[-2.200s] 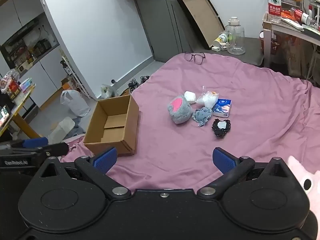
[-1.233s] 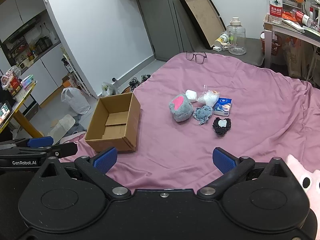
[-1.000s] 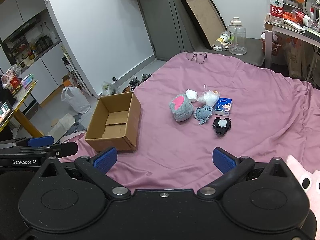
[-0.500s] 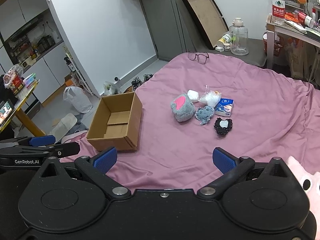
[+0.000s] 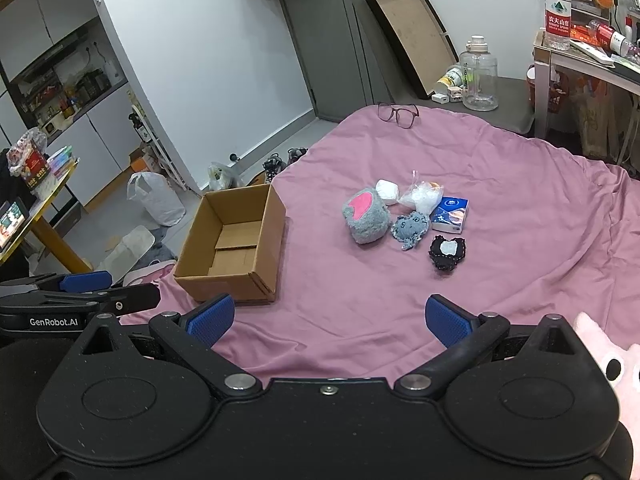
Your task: Organize soft objects
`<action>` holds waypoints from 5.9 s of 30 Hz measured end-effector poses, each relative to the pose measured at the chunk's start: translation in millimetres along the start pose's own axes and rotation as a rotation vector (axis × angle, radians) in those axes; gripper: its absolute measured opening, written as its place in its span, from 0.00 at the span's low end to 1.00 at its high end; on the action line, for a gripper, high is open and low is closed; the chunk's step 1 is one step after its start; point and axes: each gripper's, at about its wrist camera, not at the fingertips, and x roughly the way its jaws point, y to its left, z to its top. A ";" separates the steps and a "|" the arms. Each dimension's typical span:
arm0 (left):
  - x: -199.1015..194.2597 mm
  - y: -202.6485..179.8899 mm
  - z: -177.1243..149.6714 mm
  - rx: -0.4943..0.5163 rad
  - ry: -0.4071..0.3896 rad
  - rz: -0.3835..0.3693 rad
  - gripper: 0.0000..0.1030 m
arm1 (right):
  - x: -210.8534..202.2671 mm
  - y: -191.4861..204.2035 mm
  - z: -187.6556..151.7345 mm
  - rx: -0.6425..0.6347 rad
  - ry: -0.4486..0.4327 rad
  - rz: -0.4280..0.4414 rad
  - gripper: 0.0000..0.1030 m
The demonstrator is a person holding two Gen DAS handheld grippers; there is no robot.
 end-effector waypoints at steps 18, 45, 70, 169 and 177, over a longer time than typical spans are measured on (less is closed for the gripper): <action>0.4 3.5 0.6 -0.011 0.001 -0.004 0.98 | -0.1 1.2 0.5 -0.007 -0.001 0.013 1.00; 37.7 34.4 26.8 0.014 0.052 -0.039 0.97 | 42.9 -38.2 4.7 0.058 0.022 0.045 1.00; 127.5 40.2 65.4 0.084 0.058 -0.067 0.97 | 115.6 -84.4 17.0 0.162 0.031 -0.011 1.00; 247.4 3.2 118.3 0.103 0.169 -0.256 0.43 | 211.4 -74.5 61.2 0.217 0.035 0.014 0.35; 222.8 44.3 114.8 0.069 0.123 -0.245 0.43 | 215.1 -33.2 68.2 0.156 0.021 0.035 0.35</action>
